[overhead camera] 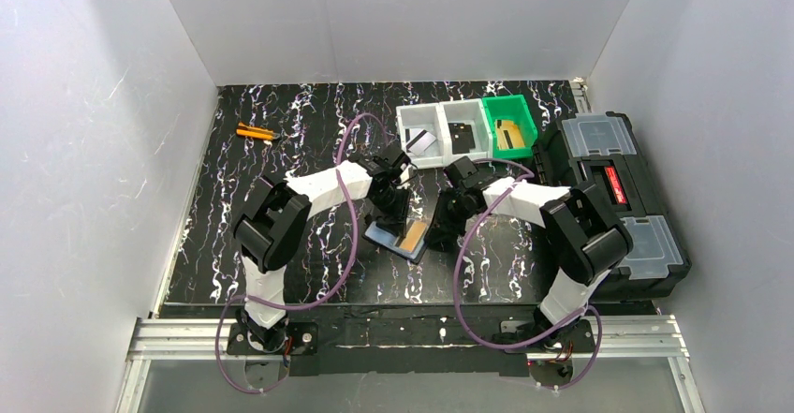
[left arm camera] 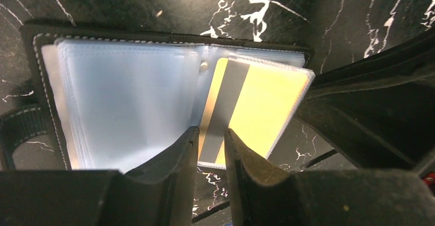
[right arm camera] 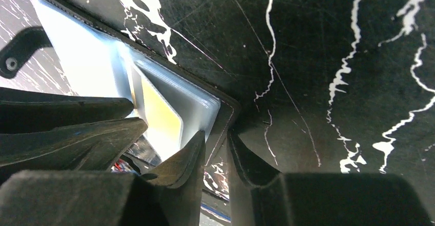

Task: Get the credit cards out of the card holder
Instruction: Remove the credit card from the card holder.

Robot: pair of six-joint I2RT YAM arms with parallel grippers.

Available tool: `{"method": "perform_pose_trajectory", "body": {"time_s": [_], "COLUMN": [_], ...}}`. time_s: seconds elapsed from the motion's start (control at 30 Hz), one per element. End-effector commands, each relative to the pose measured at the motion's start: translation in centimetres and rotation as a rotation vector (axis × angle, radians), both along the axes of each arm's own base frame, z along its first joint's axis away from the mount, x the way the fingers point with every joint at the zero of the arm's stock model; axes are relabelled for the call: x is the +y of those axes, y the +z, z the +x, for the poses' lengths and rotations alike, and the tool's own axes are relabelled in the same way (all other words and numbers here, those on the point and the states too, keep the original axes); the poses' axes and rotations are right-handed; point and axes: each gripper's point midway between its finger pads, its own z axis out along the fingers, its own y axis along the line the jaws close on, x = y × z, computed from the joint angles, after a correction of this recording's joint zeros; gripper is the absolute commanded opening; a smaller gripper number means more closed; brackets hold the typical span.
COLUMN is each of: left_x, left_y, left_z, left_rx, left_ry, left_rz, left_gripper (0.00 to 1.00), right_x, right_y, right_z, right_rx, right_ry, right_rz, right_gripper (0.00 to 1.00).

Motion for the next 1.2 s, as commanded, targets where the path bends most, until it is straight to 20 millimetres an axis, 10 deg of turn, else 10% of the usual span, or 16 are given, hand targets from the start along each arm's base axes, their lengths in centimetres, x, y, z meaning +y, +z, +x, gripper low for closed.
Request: {"method": "perform_pose_trajectory", "body": {"time_s": [0.0,0.3,0.77,1.17], "left_x": [0.8,1.1,1.6,2.2], "left_y": [-0.5,-0.4,0.7,0.3], "left_z": [-0.8,-2.7,-2.3,-2.1], "left_rx": [0.017,0.029,0.078,0.087], "left_ry": [0.022,0.077,0.227,0.260], "left_rz": [0.032,0.025,-0.169,-0.206], "left_gripper": [0.25,0.25,0.28,0.28], "right_x": [0.3,1.2,1.7,4.0], "right_y": [-0.3,0.1,3.5,2.0], "right_z": [1.6,3.9,1.5,0.4], "right_rx": [-0.049,-0.083,-0.165,-0.125], "right_ry": [0.016,0.084,0.147,0.251], "right_rz": [-0.027,-0.062,0.010,-0.047], "right_gripper": [0.28,0.28,0.44,0.37]}}
